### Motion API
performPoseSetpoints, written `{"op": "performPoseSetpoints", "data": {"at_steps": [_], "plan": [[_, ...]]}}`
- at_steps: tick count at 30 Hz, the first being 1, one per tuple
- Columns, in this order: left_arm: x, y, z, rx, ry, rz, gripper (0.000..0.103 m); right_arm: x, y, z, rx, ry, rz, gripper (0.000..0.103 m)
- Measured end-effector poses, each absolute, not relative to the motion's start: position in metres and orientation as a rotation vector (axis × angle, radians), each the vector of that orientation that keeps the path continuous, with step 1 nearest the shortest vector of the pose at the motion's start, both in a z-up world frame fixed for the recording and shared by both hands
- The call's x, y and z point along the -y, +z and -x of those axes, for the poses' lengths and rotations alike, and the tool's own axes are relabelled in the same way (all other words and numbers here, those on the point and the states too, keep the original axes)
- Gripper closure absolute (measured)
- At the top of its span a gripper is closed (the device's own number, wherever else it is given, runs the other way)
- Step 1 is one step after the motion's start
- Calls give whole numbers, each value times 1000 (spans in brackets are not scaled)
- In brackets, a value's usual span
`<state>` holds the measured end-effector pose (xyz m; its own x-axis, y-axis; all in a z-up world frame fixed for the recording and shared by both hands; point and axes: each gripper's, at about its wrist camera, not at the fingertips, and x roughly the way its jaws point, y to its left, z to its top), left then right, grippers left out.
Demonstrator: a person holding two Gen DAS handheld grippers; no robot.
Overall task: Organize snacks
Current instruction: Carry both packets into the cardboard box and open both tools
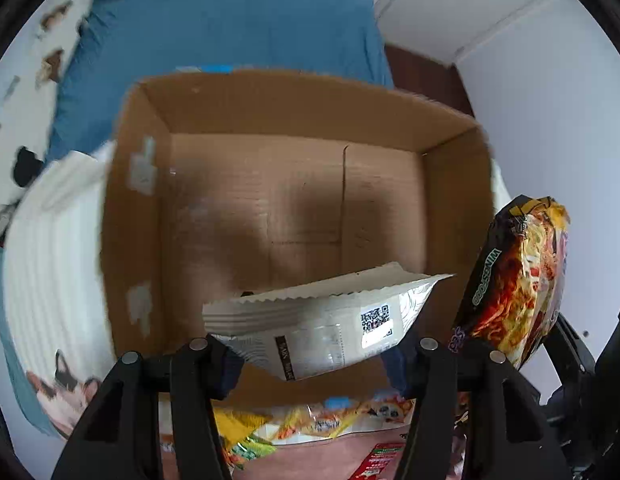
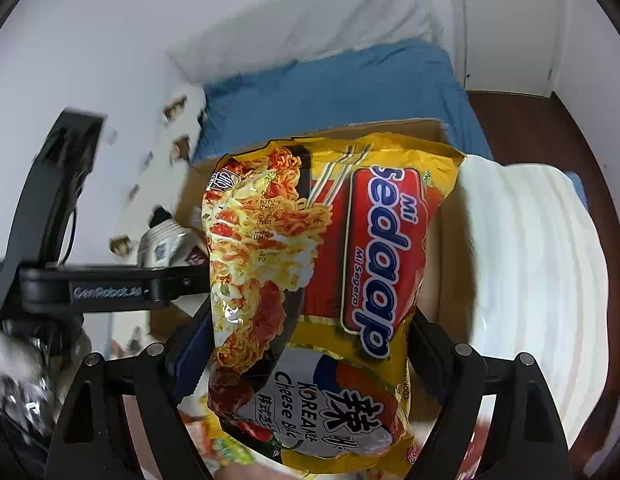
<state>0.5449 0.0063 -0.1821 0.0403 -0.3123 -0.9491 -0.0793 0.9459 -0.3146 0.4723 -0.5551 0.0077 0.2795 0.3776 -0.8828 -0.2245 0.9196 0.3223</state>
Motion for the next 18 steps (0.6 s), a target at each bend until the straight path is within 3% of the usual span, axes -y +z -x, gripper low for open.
{"op": "performPoseSetpoints", "data": {"at_steps": [10,12,13,18], "plan": [[-14,-247,-588,-1673,-178,298,46,477,-92,-563,-1382,329,-42,14],[-19,-248,-591,-1642,-151,291,28,475,-102,-575,-1410,308,-34,7],[-21,-248,-591,-1633,-139,290,13,461,-109,-585,-1423,311,-35,5],[-30,-237,-582,-1582,-117,285,10,463,-101,-580,-1432,310,-27,4]]}}
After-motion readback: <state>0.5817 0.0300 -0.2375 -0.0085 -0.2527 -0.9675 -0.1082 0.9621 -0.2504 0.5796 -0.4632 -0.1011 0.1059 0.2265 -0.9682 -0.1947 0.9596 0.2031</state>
